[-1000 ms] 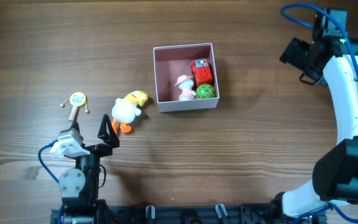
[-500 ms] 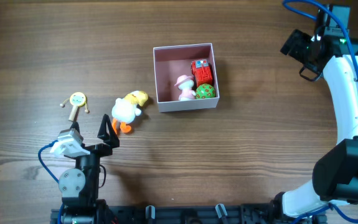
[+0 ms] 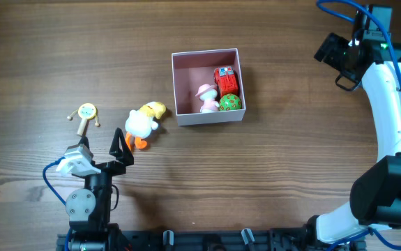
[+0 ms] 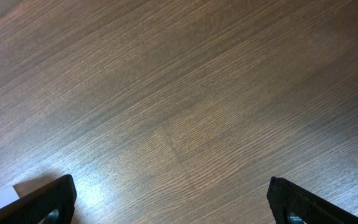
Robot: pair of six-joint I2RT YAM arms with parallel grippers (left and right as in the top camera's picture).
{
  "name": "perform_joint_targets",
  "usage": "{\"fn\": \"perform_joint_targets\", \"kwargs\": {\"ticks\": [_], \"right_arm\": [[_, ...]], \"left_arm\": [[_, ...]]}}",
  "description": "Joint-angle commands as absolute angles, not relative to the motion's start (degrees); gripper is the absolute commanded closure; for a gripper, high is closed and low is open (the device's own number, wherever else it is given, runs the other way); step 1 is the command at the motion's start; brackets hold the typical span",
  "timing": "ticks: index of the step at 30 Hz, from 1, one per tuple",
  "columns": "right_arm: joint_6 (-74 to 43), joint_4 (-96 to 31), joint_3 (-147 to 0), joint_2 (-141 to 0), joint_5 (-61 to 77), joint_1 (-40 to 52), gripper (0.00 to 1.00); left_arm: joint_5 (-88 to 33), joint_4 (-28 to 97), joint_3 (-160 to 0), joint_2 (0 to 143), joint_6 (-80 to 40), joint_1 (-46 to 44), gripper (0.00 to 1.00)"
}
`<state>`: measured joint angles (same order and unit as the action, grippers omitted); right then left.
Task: Pack container
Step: 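Move the left gripper up toward the white plush duck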
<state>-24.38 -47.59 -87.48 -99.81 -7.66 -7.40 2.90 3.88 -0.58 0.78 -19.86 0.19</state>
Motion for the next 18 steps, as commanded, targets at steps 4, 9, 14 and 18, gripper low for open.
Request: {"fn": "perform_joint_targets", "kwargs": {"ticks": [4,9,14,18], "right_arm": [[-24.38,-47.33,-87.46,-100.42,-6.96,-7.38,0.0],[-24.4,-47.33,-87.46,-100.42,-6.96,-7.38,0.0],[-24.4,-47.33,-87.46,-100.42,-6.96,-7.38,0.0],[-24.38,-47.33,-87.46,-100.42,-6.96,-7.38,0.0]], "left_arm": [[3.44,3.7,-0.32,0.16,-19.86,0.6,0.0],[-0.67,1.65,-0.32,0.16,-21.74,0.54,0.0],[-5.65,-9.8,-0.34,0.16,-23.4,0.54,0.0],[-12.1,-16.29,-1.06,0.16,-23.9,0.54,0.0]]}}
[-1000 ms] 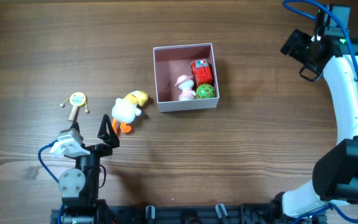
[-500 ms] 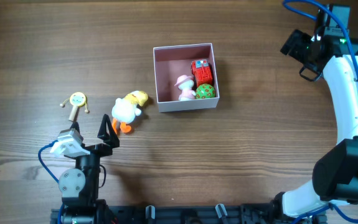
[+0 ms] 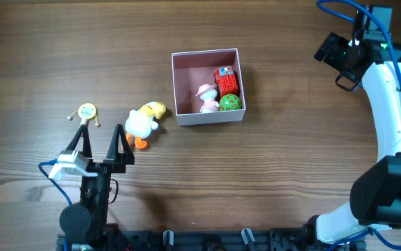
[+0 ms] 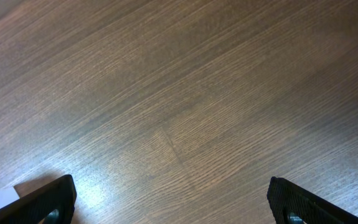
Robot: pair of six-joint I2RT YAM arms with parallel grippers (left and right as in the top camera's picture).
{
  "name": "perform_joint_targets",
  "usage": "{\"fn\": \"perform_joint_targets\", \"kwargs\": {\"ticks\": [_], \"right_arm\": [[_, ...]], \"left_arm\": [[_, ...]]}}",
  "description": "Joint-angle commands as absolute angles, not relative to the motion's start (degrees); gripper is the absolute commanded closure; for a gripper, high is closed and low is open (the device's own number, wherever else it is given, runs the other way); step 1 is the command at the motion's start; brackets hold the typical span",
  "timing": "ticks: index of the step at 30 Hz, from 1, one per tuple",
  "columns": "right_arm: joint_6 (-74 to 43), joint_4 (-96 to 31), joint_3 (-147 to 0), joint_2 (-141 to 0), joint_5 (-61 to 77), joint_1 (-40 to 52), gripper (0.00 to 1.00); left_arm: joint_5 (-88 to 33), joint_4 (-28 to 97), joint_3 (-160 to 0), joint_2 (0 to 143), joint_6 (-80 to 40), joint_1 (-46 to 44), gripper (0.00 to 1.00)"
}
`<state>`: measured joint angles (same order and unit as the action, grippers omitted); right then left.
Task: Pack container
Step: 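Move the left gripper up toward the white plush duck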
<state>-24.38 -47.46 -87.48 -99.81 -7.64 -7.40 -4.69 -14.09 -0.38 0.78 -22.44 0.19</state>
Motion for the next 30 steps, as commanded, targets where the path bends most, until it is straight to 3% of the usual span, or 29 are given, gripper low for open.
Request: {"fn": "perform_joint_targets", "kwargs": {"ticks": [1,9,17,22,27,30], "right_arm": [[-24.38,-47.33,-87.46,-100.42,-6.96,-7.38,0.0],[-24.38,-47.33,-87.46,-100.42,-6.96,-7.38,0.0],[-24.38,-47.33,-87.46,-100.42,-6.96,-7.38,0.0],[-24.38,-47.33,-87.46,-100.42,-6.96,-7.38,0.0],[-24.38,-47.33,-87.46,-100.42,-6.96,-7.38,0.0],[-24.38,-47.33,-87.46,-100.42,-6.96,-7.38,0.0]], "left_arm": [[-12.73,-16.08,-2.02,0.19,-25.02,0.54,0.0],[-15.07,-7.68,-18.26,9.28,-22.0,0.54,0.0],[-27.51,7.75,-41.67,32.1,-15.25,0.54,0.0],[-38.09,6.9,-43.99,41.23,-15.4,0.54,0.0],[-37.1,15.09,-49.71,49.58,-13.67,0.49,0.01],[-28.51,31.57,-58.11,57.08,-11.35,0.49,0.0]]}}
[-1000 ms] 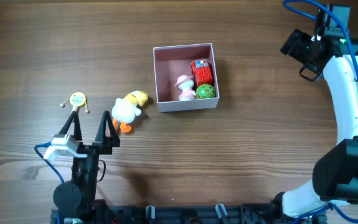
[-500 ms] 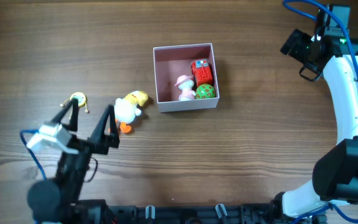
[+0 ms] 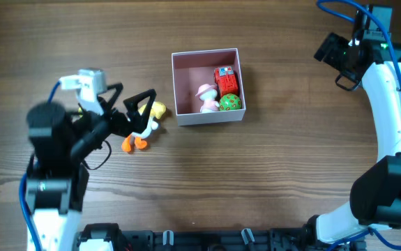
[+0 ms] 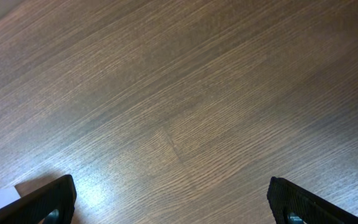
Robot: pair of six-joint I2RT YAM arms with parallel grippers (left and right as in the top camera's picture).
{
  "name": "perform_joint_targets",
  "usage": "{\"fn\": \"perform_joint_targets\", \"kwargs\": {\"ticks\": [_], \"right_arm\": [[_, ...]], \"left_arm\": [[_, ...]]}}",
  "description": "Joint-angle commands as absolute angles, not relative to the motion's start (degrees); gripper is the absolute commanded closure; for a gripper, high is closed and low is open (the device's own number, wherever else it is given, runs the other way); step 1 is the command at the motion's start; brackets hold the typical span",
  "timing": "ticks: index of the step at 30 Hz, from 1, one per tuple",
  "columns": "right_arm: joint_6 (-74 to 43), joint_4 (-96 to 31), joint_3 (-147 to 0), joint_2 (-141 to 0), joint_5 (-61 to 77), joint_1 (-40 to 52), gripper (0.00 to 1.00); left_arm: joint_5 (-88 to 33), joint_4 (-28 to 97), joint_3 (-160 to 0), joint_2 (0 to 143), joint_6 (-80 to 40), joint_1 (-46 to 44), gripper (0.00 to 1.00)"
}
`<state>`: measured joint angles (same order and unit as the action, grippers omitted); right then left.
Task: Pack container
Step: 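Move the left gripper up toward the white plush duck, then lower the left gripper onto the plush duck and grasp it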
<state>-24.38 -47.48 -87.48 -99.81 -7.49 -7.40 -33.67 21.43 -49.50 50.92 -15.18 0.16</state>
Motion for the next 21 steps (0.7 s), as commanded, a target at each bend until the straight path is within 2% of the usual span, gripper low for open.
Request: {"fn": "perform_joint_targets", "kwargs": {"ticks": [1,4,13,21], "right_arm": [[-24.38,-47.33,-87.46,-100.42,-6.96,-7.38,0.0],[-24.38,-47.35,-87.46,-100.42,-6.96,-7.38,0.0],[-24.38,-47.33,-87.46,-100.42,-6.96,-7.38,0.0],[-24.38,-47.33,-87.46,-100.42,-6.96,-7.38,0.0]], "left_arm": [[-25.43,37.91,-61.36,60.25,-10.66,0.49,0.01],[-23.09,45.8,-65.63,66.28,-10.72,0.49,0.0],[-25.17,53.21,-65.69,74.7,-12.56,-0.93,0.0],[-17.28,61.52,-65.69,85.58,-14.74,-5.63,0.0]]}}
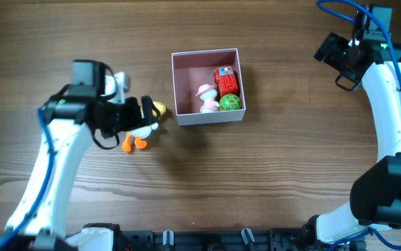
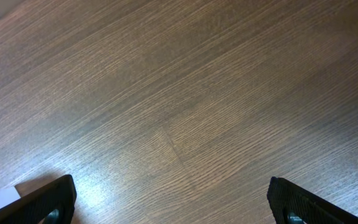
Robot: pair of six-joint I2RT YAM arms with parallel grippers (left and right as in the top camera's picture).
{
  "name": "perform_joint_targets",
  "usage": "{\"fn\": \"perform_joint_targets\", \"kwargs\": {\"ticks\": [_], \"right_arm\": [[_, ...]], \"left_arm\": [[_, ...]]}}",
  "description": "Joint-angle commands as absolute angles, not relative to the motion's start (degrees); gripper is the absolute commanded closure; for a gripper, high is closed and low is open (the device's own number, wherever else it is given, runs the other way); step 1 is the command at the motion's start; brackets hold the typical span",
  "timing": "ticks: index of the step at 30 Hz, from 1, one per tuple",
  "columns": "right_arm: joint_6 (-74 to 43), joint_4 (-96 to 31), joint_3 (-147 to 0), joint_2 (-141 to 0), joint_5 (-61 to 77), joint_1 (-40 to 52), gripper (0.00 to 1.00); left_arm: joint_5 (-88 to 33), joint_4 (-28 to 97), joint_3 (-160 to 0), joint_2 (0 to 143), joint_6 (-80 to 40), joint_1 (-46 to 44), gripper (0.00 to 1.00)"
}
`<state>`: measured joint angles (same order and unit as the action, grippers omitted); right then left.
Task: Pack container
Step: 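Lower the left gripper onto the plush duck and grasp it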
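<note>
The white box (image 1: 207,117) with a pink inside stands at the table's middle. It holds a pink-hatted figure (image 1: 206,95), a red toy (image 1: 226,80) and a green ball (image 1: 230,102). Left of the box lies a toy duck (image 1: 156,109), yellow and white with orange feet. My left gripper (image 1: 134,115) is down over the duck, open, a finger on either side of its body. The right gripper (image 2: 172,205) hangs open over bare wood at the far right, also seen from above (image 1: 339,52). My left arm hides the small yellow rattle.
A white corner of the box shows at the lower left of the right wrist view. The left arm (image 1: 50,174) stretches from the near left edge. The right arm (image 1: 388,104) runs along the right edge.
My left gripper has dropped from just above and left of the duck onto it, its fingers now straddling the body. The duck lies where it was. The right arm is unchanged.
My left gripper first rested open near the front left edge, below the duck and rattle. It stayed low there, then stood raised and open over the rattle and duck. Now it sits around the duck. The box contents and right arm never changed.
</note>
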<state>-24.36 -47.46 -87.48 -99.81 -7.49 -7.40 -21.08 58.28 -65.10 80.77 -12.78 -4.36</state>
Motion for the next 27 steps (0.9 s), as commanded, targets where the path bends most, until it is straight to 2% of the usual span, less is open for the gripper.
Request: {"fn": "perform_joint_targets", "kwargs": {"ticks": [1,5,11,18,27], "right_arm": [[-24.38,-47.33,-87.46,-100.42,-6.96,-7.38,0.0],[-24.38,-47.33,-87.46,-100.42,-6.96,-7.38,0.0],[-24.38,-47.33,-87.46,-100.42,-6.96,-7.38,0.0],[-24.38,-47.33,-87.46,-100.42,-6.96,-7.38,0.0],[-24.36,-47.33,-87.46,-100.42,-6.96,-7.38,0.0]], "left_arm": [[-17.23,62.63,-65.69,86.83,-15.59,-5.63,0.0],[-16.12,63.81,-65.69,89.06,-15.9,-5.52,0.0],[-6.11,61.6,-67.0,88.44,-15.27,-5.52,0.0],[-6.55,53.28,-66.98,88.68,-6.2,-5.52,0.0],[-6.68,50.89,-66.87,88.68,-7.66,-5.52,0.0]]}}
